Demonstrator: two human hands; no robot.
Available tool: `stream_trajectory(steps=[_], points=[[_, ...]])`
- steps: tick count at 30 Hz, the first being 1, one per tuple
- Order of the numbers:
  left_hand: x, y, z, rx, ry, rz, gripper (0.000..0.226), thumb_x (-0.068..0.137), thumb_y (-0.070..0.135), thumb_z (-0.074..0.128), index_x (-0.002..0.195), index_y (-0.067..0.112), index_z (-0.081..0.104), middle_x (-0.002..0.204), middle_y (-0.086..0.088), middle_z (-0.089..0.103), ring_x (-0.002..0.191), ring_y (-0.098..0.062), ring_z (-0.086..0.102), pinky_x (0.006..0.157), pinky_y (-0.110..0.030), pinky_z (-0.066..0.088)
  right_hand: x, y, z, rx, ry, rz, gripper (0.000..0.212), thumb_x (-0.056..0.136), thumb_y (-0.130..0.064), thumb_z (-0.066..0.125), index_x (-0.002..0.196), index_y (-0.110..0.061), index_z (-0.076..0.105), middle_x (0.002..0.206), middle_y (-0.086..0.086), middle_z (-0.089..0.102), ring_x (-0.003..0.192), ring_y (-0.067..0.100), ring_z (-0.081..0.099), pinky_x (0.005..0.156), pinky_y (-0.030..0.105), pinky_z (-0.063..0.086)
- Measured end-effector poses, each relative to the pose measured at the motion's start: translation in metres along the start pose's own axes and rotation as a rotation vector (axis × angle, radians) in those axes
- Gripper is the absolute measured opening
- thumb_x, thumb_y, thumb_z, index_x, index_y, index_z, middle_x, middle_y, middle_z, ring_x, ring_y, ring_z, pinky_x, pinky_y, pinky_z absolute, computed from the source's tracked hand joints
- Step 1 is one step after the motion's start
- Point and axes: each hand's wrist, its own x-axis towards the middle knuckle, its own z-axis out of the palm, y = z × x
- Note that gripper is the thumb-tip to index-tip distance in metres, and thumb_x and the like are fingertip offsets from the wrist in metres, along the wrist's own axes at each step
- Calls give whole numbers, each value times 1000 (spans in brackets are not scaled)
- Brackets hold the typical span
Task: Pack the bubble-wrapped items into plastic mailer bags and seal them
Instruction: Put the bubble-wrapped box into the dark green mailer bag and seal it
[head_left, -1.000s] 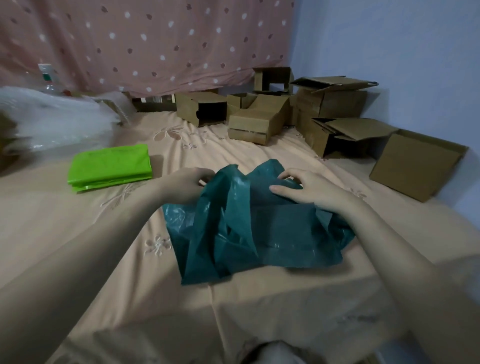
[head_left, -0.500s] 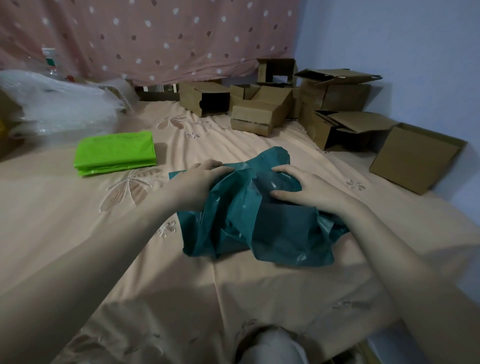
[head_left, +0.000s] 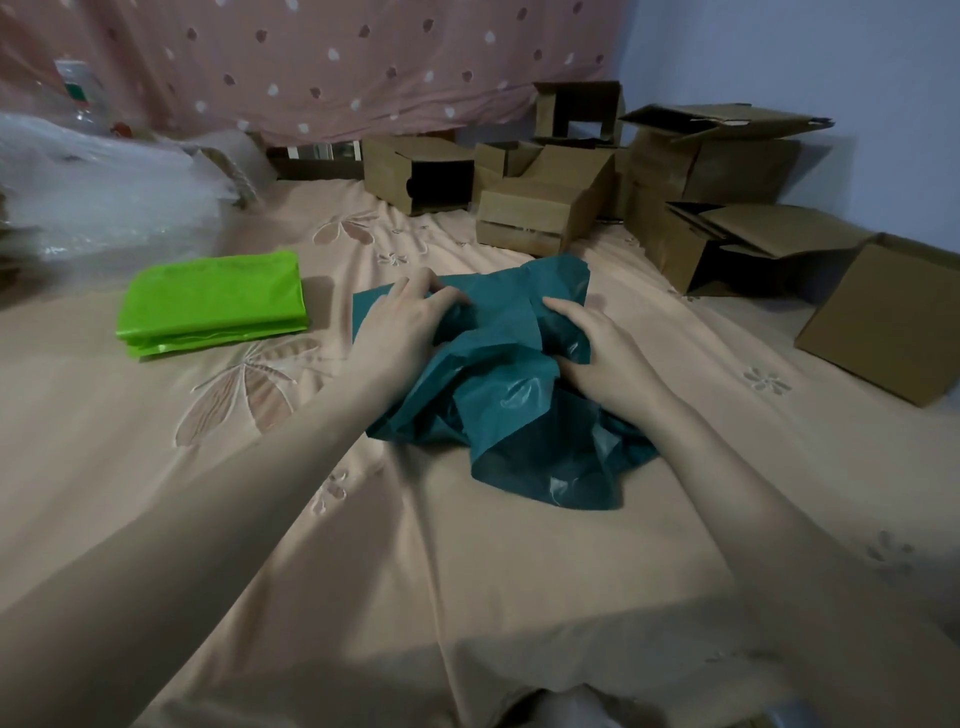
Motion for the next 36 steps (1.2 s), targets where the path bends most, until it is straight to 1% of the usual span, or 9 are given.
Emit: stream_trajectory(steps=[6,11,16,18,20,22,27,31,36], points=[[30,-22,9,-41,-36,19,42,89,22,49,131,20,52,130,-8,50,116,-28,49,87,-32,36,30,3,7,17,56,-13,56,83,-18,64,136,-22,46,134,5,52,127,17,47,108,36,38],[32,-34,17,-99,-129,60,56,87,30,58,139,22,40,148,-5,34,132,-27,36,106,-38,32,27,-4,1,0,163,22,31,81,-6,65,112,-12,61,113,2,41,105,12,43,85,-3,27],[8,-38,17,-168,-310,88,66,87,34,60,144,26,28,155,-3,13,140,-23,23,115,-48,20,6,-14,-16,35,166,18,21,79,-3,61,89,-21,63,101,2,61,88,16,54,76,24,42],[-4,-38,14,-272,-298,69,54,89,34,58,139,24,40,152,-1,25,137,-17,29,114,-31,20,-8,-19,-26,74,152,4,28,80,0,56,94,-23,63,101,-3,64,89,18,58,74,28,46],[-14,-37,7,-330,-259,66,38,91,32,55,127,20,54,138,-1,46,127,-16,43,102,-18,26,-22,-24,-35,101,152,-8,33,80,3,52,101,-22,62,107,-6,62,98,14,57,78,15,44],[-24,-33,-1,-344,-223,52,27,94,30,52,116,19,62,121,1,60,114,-15,53,92,-18,33,-34,-31,-43,122,162,1,35,80,5,50,105,-17,61,112,-3,61,106,11,53,79,0,38],[-51,-18,-30,-578,-239,-51,31,88,26,43,111,26,63,113,7,64,105,-11,58,95,-32,45,-57,-44,-58,185,223,16,33,83,4,48,104,-16,62,107,-5,62,101,1,56,76,2,44],[-75,-18,-41,-401,-241,171,75,73,-7,50,137,30,39,137,7,46,124,-4,43,104,-21,32,-68,-46,-66,55,306,-1,25,85,-3,51,96,-23,61,100,-9,62,92,3,54,70,-3,38],[-89,-10,-42,-32,-239,305,114,72,17,70,144,43,-14,156,14,-11,145,-20,9,113,-43,22,-69,-50,-77,-29,406,41,16,89,-10,54,94,-17,67,93,-6,62,75,0,52,62,-3,35]])
